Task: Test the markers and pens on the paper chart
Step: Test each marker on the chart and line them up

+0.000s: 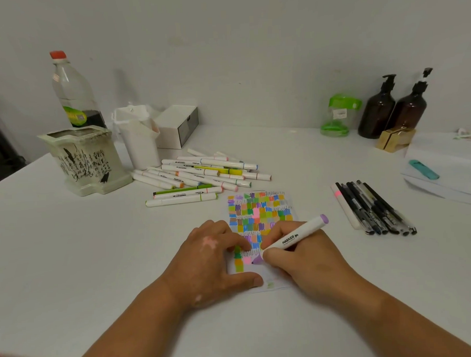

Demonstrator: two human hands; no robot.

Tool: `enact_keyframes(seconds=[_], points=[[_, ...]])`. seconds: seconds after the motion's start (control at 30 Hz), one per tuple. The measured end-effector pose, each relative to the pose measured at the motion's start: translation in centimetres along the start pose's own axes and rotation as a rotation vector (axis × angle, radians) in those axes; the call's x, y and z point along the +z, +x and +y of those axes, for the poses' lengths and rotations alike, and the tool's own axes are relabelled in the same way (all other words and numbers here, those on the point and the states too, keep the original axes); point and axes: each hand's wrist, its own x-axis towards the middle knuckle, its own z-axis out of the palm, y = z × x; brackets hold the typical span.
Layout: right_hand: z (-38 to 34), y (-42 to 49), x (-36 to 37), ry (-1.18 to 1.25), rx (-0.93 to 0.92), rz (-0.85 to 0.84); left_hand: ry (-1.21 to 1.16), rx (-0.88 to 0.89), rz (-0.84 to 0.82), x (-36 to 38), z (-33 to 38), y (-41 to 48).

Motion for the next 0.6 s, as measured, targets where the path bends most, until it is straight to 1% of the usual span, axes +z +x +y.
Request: enact_keyframes(seconds=[0.13,0.23,0.33,0.43,0.53,0.6], points=[[0.1,0.07,-0.02,-0.006,0.005,0.036,0.001,-0.004,-0.005,0.07,-0.05,0.02],[0.09,0.06,0.0,-0.009,0.008,0.011,0.003,-0.006,-0.005,0.14,-0.05,0.04],[0.11,0.15,-0.02,-0.005,0.016,0.047,0.002,-0.014,-0.012,0.14,-0.04,0.04],[0.13,0.07,0.01,-0.007,0.012,0.024,0.0,-0.019,-0.018,0.11,0.05,0.05],[0.11,0.1,-0.1,-0.012,0.01,0.052,-0.003,-0.023,-0.019,-0.03,0.15,0.07],[0.14,0.09,-0.05,-0.01,0.011,0.032,-0.008,-0.025,-0.019,-0.09,0.21,0.07]])
